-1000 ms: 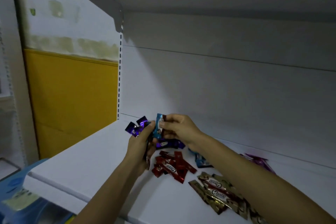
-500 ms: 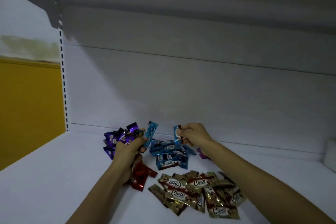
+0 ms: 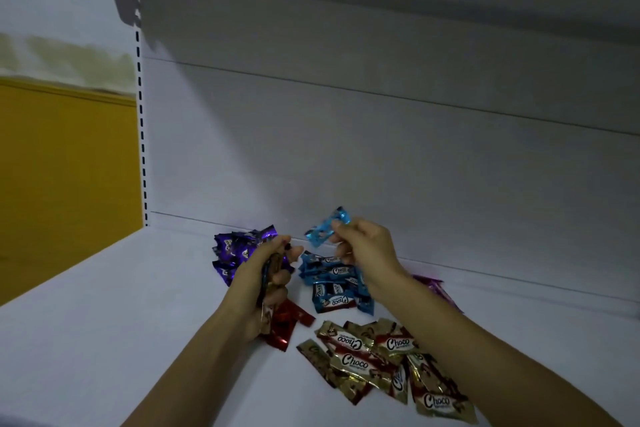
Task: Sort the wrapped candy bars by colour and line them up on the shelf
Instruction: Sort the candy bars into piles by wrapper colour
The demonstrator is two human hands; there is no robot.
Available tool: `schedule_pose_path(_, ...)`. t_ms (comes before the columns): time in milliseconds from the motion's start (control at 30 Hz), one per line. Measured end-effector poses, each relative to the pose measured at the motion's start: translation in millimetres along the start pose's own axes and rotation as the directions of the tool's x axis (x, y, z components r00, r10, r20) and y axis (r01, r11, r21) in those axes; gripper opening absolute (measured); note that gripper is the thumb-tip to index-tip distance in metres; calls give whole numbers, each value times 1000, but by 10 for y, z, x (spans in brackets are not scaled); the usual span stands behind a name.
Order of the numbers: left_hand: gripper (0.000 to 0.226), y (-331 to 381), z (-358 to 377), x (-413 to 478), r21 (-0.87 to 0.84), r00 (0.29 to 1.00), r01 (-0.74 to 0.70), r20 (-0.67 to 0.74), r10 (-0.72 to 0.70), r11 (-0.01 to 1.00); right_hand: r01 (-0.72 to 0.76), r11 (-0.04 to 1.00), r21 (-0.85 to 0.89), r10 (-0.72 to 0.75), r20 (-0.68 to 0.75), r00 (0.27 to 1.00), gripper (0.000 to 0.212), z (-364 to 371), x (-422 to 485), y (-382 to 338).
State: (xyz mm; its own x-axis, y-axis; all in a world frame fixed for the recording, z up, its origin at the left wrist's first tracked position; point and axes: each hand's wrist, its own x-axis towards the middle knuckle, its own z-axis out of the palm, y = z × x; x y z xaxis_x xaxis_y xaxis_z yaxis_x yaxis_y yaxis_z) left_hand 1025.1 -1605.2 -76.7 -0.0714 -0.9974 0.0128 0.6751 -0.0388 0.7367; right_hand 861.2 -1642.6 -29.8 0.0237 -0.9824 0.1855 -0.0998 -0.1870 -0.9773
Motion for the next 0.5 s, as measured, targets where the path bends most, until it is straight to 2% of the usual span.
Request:
schedule_pose_path(100, 30, 9, -57, -1, -167, 998, 46, 47, -38, 985, -167, 985, 45, 171, -96, 981, 7, -146, 172, 16)
schedule_pose_path(267, 47, -12, -69, -21, -206, 987, 95, 149, -65, 974, -283, 958, -42, 277, -114, 954, 7, -243, 291, 178)
schedule_pose_path(400, 56, -4, -81, -38, -243, 987, 93, 150, -57, 966, -308, 948, -74, 300, -102, 948, 30, -229, 283, 190)
schedule_pose_path(467, 57, 2, -78, -43, -248, 984, 101, 165, -61, 963, -291, 956, -43, 286, -99, 953, 45, -191, 224, 154)
schedule_pose_path(500, 57, 2, -76, -41, -246, 983, 107, 171, -65, 963, -287, 958, -8, 285, -77, 955, 45, -162, 178, 134)
